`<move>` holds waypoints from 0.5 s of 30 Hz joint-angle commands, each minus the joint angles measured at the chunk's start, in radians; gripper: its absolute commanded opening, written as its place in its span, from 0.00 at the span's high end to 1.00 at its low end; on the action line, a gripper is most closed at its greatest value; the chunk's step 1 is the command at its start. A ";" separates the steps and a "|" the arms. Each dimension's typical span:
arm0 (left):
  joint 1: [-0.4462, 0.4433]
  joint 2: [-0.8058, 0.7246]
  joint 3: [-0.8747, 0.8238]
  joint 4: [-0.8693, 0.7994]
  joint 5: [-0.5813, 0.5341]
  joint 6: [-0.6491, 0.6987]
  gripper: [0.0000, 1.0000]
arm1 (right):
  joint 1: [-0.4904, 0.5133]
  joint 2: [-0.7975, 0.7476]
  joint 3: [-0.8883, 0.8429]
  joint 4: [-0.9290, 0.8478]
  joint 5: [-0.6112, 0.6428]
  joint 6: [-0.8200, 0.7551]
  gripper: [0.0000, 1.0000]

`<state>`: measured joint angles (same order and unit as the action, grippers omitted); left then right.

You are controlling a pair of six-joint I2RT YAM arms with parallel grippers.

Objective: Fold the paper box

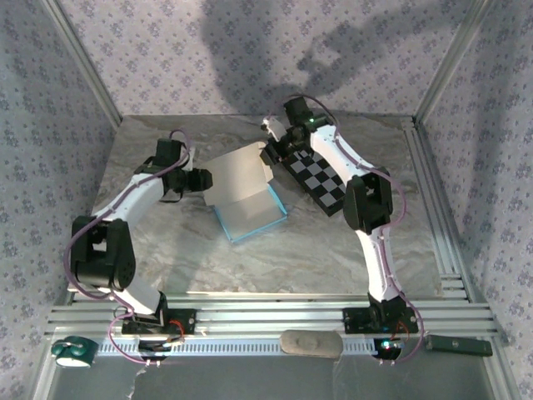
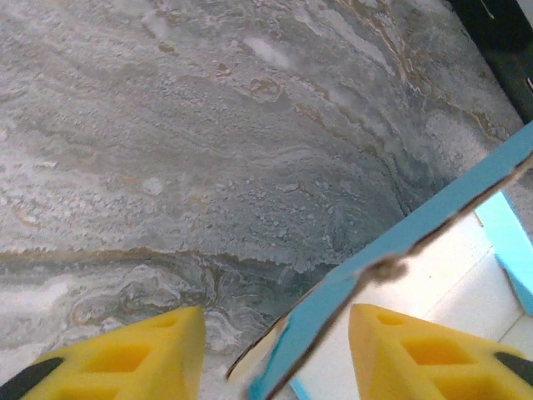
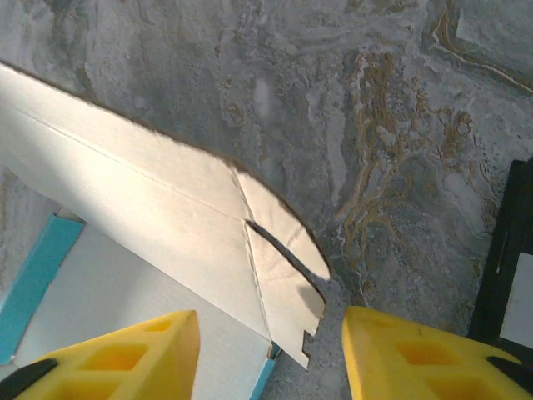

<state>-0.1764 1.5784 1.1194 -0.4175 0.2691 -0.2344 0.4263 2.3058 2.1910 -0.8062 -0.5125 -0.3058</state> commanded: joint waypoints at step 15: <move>-0.047 0.019 0.047 -0.022 -0.055 0.002 0.76 | 0.020 0.055 0.083 -0.042 0.036 0.011 0.75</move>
<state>-0.2150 1.5936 1.1252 -0.4183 0.2359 -0.2348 0.4393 2.3421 2.2372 -0.8383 -0.4858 -0.3016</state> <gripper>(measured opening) 0.253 0.265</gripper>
